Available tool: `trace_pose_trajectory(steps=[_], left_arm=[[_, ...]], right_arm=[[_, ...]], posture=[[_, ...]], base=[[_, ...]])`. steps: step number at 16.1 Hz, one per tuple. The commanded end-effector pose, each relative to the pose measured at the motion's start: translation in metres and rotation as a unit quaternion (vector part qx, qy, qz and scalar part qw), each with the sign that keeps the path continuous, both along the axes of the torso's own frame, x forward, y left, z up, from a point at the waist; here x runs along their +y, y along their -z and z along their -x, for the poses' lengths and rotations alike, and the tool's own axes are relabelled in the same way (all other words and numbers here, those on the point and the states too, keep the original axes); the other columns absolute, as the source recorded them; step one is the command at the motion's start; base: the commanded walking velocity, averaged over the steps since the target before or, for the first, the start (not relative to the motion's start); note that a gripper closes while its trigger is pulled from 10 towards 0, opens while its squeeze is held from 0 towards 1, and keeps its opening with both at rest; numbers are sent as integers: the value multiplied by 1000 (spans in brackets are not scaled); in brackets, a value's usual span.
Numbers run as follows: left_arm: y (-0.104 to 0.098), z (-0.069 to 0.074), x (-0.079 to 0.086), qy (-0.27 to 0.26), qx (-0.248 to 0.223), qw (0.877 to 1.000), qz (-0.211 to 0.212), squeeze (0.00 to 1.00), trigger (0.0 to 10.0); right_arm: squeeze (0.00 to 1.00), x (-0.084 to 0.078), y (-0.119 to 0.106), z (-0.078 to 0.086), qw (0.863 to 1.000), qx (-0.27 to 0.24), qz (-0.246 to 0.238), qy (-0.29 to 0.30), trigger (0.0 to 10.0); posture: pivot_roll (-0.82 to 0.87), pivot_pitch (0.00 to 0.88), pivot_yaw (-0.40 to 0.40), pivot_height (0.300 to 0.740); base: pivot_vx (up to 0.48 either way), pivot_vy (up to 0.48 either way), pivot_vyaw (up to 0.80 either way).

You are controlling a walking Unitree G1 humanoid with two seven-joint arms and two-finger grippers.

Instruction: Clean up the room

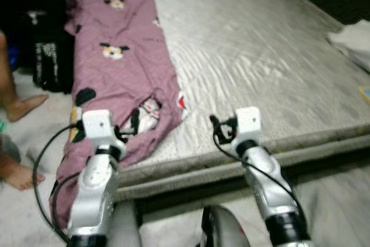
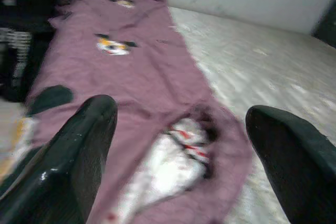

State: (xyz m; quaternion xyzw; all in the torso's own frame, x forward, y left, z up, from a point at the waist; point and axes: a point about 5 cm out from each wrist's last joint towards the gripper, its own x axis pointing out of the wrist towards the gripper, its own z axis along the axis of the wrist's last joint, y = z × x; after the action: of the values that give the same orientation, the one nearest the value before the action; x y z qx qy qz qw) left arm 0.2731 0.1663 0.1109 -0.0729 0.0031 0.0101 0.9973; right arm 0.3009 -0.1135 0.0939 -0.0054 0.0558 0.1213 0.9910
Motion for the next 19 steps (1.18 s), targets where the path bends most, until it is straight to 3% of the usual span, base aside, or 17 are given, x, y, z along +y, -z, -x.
trace_pose_trajectory(steps=[1, 9, 11, 14, 16, 17, 19], left_arm=[[1, 0, -1, -4, 5, 1000, -1, 0, 10000], [4, -1, -7, -7, 11, 1000, 3, 0, 10000], [4, -9, -15, -4, 12, 1000, 12, 0, 10000], [0, -23, -23, 3, 8, 1000, 21, 0, 10000], [-1, -30, -21, 0, 9, 1000, 21, 0, 10000], [-1, -39, -16, -11, 13, 1000, 14, 0, 10000], [-1, -43, -12, -18, 14, 1000, 8, 0, 10000]], right_arm=[[0, 2, -2, -1, 1000, -5, 5, -3, 10000], [0, -1, 1, 5, 1000, 7, -3, -4, 10000], [0, -9, 0, 9, 1000, 9, 1, 6, 10000], [0, -37, -4, 24, 999, 10, 22, 38, 10000], [0, -55, -5, 35, 998, 10, 38, 57, 10000], [0, -81, -6, 51, 994, 14, 69, 85, 10000], [0, -97, -6, 64, 990, 24, 83, 108, 10000]], posture=[[67, 64, -58, 610], [62, 86, -63, 600], [39, 115, -57, 585], [-5, 157, -46, 585], [-18, 172, -45, 585], [-45, 199, -40, 585], [-64, 223, -35, 585]], base=[[0, 0, 0], [0, 0, 0], [0, 0, 0], [0, 0, 0], [0, 0, 0], [0, 0, 0], [0, 0, 0]])
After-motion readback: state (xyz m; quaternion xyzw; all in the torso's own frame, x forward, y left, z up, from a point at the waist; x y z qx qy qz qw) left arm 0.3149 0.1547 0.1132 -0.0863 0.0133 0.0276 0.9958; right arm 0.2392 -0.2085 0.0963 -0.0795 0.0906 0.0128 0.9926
